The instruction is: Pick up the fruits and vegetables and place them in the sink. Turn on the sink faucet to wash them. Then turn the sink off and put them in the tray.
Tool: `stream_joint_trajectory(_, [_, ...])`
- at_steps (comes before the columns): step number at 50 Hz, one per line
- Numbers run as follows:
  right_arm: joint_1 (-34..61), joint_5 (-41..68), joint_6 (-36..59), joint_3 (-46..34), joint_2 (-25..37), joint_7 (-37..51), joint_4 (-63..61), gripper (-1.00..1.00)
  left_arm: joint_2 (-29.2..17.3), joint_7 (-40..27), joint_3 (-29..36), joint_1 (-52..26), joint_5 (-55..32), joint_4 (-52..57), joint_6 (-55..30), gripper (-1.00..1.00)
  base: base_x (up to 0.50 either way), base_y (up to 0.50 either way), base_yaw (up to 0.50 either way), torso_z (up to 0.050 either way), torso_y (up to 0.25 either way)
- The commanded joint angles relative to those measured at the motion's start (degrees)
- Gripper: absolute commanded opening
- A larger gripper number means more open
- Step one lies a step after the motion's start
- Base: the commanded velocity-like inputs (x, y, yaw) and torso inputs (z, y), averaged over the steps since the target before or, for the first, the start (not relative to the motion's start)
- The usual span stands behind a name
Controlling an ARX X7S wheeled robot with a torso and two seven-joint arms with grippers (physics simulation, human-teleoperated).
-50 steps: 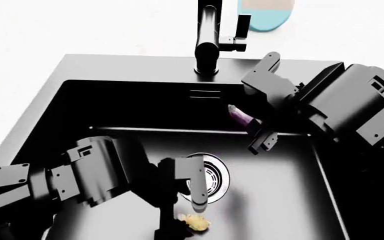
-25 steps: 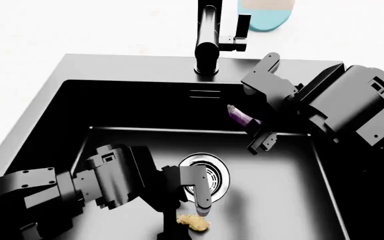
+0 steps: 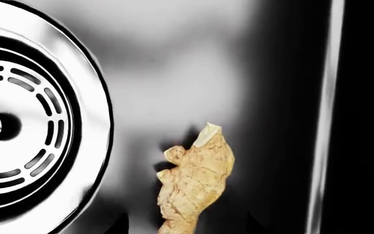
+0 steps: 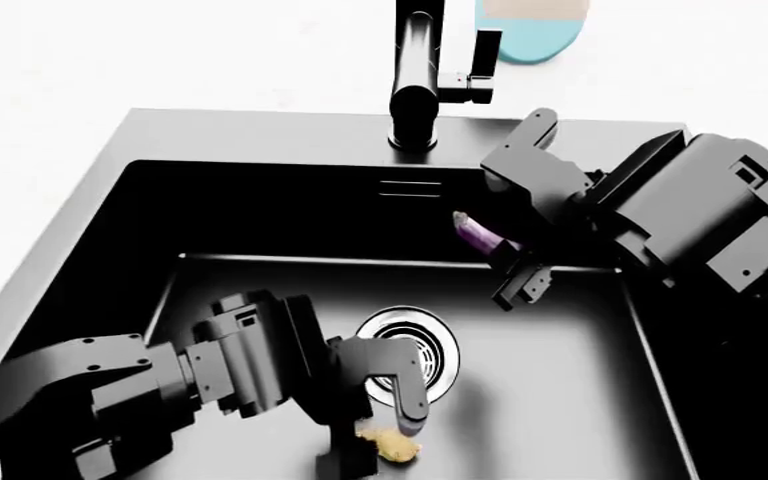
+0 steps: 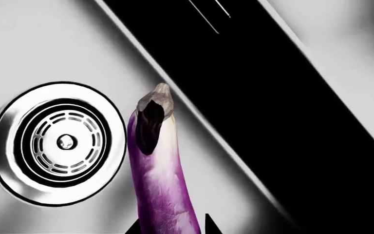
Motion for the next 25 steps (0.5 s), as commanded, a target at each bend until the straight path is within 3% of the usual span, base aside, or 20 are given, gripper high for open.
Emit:
stream_joint_trajectory(1, [0.1, -0.1, -0.3, 0.2, 0.1, 0.1, -0.2, -1.0, 0.9, -0.3, 2.0, 1.9, 0.5, -0.3, -0.8, -1.0, 0.0, 0.0, 0.0, 0.0, 0.0])
stream_joint_trajectory(14, [0.3, 0.0, -0.4, 0.0, 0.1, 0.2, -0.2, -1.0, -4.9, -7.1, -2.5, -0.6, -2.6, 11.0, -7.0, -1.0, 0.0, 0.0, 0.0, 0.0, 0.0])
stream_joint_trajectory(25, [0.7, -0.4, -1.3, -0.7, -0.6, -0.3, 1.1, -1.0, -12.6, -15.6, -11.5, -2.8, -8.8, 22.6, -13.6, -1.0, 0.0, 0.0, 0.0, 0.0, 0.0])
